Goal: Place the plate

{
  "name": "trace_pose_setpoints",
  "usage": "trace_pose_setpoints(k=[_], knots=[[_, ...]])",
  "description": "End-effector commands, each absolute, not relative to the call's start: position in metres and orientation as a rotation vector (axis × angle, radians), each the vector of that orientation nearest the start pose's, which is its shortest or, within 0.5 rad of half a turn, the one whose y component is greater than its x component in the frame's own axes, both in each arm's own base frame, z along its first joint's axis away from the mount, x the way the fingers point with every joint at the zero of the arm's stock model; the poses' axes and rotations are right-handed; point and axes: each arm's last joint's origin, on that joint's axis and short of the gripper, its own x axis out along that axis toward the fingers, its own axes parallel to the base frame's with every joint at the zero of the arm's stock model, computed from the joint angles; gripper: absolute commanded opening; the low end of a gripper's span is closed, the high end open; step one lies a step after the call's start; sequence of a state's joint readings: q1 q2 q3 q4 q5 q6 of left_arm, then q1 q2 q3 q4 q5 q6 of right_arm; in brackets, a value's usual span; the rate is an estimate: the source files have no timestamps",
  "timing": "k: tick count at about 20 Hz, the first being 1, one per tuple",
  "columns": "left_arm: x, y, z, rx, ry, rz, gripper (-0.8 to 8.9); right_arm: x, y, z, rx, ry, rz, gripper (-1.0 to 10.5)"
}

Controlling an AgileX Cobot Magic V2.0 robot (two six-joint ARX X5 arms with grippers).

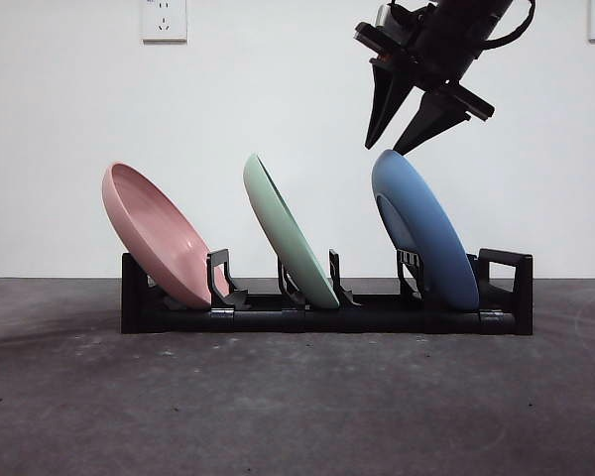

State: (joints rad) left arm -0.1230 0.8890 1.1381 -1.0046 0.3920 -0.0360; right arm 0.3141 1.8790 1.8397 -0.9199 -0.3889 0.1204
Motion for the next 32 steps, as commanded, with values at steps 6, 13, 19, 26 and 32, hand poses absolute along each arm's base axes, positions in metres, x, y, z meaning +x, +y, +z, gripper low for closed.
trace_pose_setpoints(k=[6, 13, 19, 26, 32], knots=[[0.144, -0.029, 0.368, -0.112, 0.736, -0.491, 3.45, 0.383, 0.139, 0.328, 0.188, 1.03, 0.582, 0.1], [0.144, -0.029, 0.368, -0.106, 0.733, -0.493, 3.45, 0.37, 0.137, 0.35, 0.217, 1.027, 0.646, 0.1], [0.144, -0.029, 0.369, -0.105, 0.726, -0.494, 3.45, 0.342, 0.133, 0.403, 0.183, 0.942, 0.687, 0.1], [0.145, -0.03, 0.37, -0.103, 0.709, -0.495, 3.45, 0.286, 0.151, 0.449, 0.014, 0.832, 0.785, 0.1], [0.146, -0.03, 0.37, -0.102, 0.705, -0.495, 3.45, 0.229, 0.163, 0.471, -0.191, 0.775, 0.719, 0.1]])
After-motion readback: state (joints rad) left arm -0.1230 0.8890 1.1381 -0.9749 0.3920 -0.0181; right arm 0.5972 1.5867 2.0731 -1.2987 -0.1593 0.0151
